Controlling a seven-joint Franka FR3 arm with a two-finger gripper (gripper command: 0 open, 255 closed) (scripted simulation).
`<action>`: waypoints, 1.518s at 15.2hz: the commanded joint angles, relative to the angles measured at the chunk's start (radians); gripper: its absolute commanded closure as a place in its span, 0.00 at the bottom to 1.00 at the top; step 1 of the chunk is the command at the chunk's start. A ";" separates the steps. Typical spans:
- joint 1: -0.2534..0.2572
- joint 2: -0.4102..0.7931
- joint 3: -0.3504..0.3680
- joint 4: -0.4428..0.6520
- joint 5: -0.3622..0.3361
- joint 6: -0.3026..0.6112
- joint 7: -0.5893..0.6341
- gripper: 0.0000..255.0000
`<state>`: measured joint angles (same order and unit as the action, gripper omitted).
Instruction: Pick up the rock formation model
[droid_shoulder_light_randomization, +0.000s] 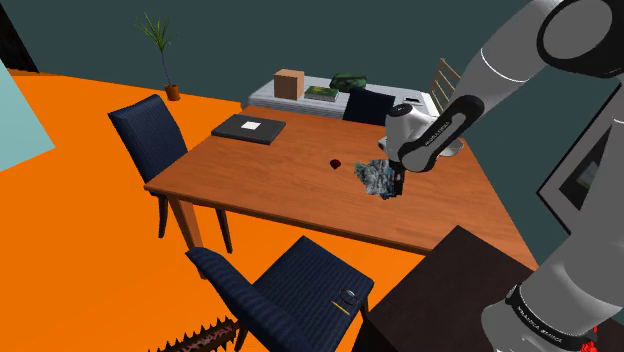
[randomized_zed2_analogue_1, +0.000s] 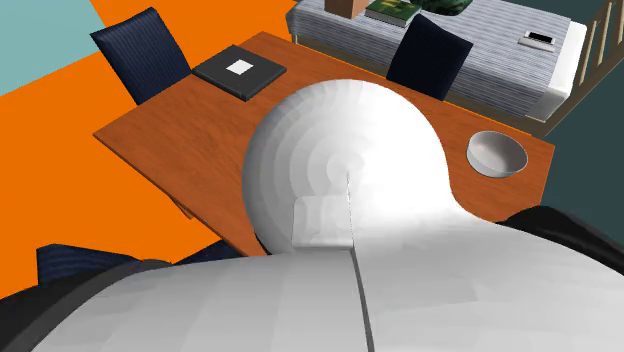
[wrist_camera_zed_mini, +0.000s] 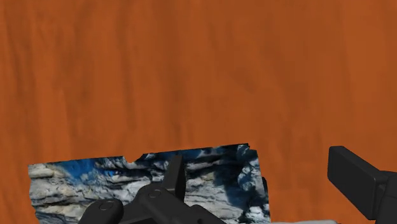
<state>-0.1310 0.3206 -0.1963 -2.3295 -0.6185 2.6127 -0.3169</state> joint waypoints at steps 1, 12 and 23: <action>0.000 0.048 -0.013 0.026 -0.031 0.024 0.009 0.00; 0.012 0.154 -0.032 0.053 -0.068 0.097 0.068 1.00; 0.007 0.112 -0.025 0.041 -0.055 0.069 0.045 1.00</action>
<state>-0.1237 0.4478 -0.2237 -2.2833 -0.6777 2.6920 -0.2660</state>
